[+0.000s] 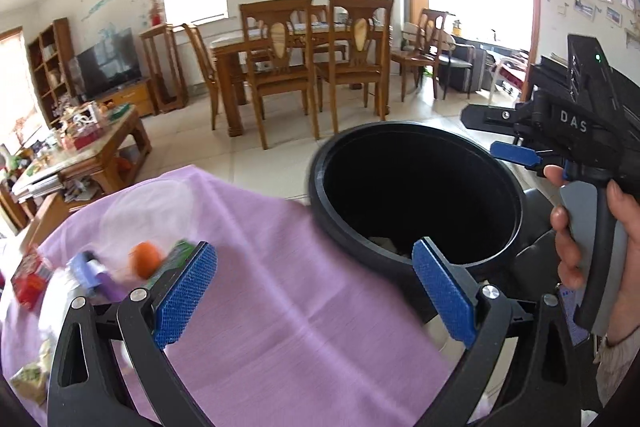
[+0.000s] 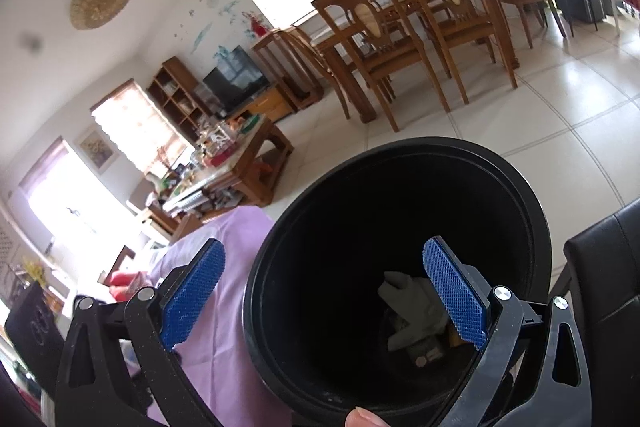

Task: Collect trash
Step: 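Grasp the beige soy-milk packet with the left gripper while the right grasps the clear plastic tray, then carry both items over the black bin and open both grippers to drop them, then grasp the small red milk box with the left gripper while the right grasps the blue wrapper, then carry both items over the black bin and open both grippers to drop them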

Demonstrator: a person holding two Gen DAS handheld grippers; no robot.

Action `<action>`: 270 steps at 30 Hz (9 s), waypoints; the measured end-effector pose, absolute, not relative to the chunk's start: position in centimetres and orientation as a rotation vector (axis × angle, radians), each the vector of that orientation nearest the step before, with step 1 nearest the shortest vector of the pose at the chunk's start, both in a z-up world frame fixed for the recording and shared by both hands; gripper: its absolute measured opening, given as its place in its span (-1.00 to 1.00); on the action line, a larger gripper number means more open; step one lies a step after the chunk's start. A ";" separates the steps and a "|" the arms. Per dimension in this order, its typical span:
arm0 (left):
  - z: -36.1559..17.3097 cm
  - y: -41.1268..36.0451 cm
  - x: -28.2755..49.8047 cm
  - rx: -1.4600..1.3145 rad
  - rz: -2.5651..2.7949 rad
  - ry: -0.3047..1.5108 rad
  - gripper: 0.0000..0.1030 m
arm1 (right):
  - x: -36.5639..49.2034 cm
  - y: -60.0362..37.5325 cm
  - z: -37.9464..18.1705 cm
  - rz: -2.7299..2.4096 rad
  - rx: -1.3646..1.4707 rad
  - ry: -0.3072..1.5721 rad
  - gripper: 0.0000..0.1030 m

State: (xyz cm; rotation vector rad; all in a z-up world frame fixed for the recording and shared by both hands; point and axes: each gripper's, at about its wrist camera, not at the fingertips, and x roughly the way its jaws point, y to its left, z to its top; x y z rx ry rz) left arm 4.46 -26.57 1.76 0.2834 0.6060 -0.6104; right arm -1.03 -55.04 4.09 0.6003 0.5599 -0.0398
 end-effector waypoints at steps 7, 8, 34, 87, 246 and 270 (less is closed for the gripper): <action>2.7 -15.5 4.1 0.222 -0.460 0.575 0.89 | 0.4 -47.9 4.4 0.121 0.531 0.581 0.90; 2.8 -13.5 4.4 0.217 -0.430 0.574 0.89 | 0.9 -46.6 4.4 0.146 0.531 0.613 0.90; -2.2 2.3 11.1 0.320 -0.509 0.822 0.23 | 12.3 -15.4 2.9 0.306 0.357 1.078 0.88; 5.0 -21.9 5.5 -0.029 -0.779 0.533 -0.51 | -4.0 -47.0 12.0 0.030 0.406 0.308 -0.21; 6.0 -21.7 5.5 0.060 -0.755 0.499 -0.02 | -3.9 -49.5 13.5 0.258 0.455 0.332 -0.85; 0.8 -36.1 7.6 0.112 -0.850 0.572 -0.02 | -3.7 -64.3 6.2 0.028 0.565 0.378 -0.85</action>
